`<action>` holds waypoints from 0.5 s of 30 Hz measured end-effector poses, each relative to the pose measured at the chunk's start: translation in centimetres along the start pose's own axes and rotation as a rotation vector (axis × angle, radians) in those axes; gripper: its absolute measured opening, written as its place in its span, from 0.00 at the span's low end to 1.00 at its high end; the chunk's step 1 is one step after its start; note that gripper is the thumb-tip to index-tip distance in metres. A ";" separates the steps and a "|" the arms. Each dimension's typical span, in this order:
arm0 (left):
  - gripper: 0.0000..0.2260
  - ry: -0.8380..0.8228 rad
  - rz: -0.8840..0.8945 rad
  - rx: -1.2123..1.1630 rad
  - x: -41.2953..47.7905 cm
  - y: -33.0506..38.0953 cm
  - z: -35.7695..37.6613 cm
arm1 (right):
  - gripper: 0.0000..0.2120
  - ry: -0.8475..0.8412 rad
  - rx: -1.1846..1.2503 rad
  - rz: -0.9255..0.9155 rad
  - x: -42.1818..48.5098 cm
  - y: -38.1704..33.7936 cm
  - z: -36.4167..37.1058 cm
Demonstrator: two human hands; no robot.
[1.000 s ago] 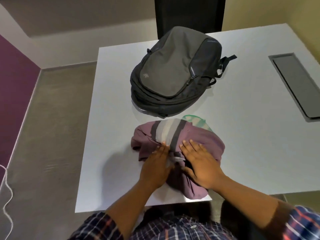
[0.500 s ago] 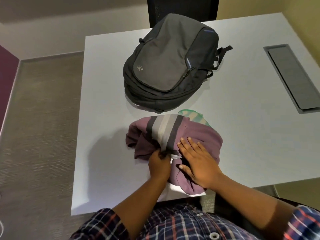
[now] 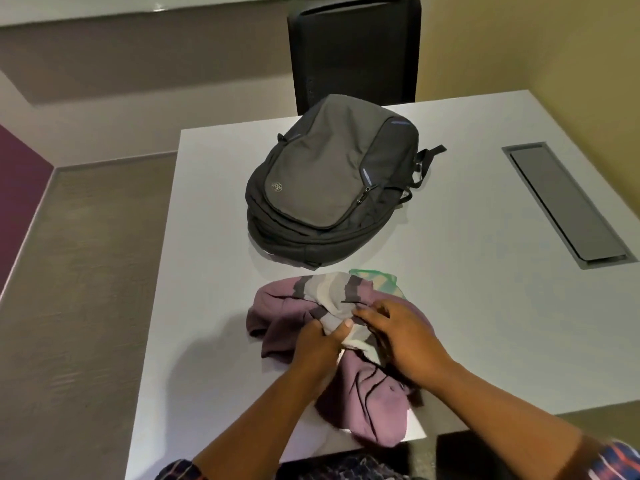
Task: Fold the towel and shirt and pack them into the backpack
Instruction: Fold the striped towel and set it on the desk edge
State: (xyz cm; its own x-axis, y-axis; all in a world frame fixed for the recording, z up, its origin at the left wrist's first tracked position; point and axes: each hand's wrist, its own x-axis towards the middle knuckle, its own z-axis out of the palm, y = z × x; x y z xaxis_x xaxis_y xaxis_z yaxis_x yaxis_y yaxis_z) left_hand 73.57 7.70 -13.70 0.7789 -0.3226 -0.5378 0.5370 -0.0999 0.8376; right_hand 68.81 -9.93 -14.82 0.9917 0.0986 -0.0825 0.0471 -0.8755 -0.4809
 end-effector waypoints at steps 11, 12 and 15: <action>0.14 -0.109 0.066 0.197 -1.7 0.7 -0.6 | 0.26 0.091 0.364 0.039 0.0 1.1 -0.8; 0.14 -0.102 0.064 0.239 -1.7 0.9 -0.5 | 0.29 0.068 0.420 0.073 0.2 1.1 -1.0; 0.11 0.033 0.089 0.392 -1.7 1.4 -0.3 | 0.22 0.038 0.431 0.055 0.8 1.1 -1.7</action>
State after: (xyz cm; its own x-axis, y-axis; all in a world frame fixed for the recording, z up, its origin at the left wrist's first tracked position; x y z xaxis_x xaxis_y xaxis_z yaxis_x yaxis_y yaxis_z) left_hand 73.14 8.34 -11.63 0.8304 -0.3160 -0.4589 0.3078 -0.4264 0.8505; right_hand 69.90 -11.64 -13.97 0.9954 0.0328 -0.0901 -0.0524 -0.6005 -0.7979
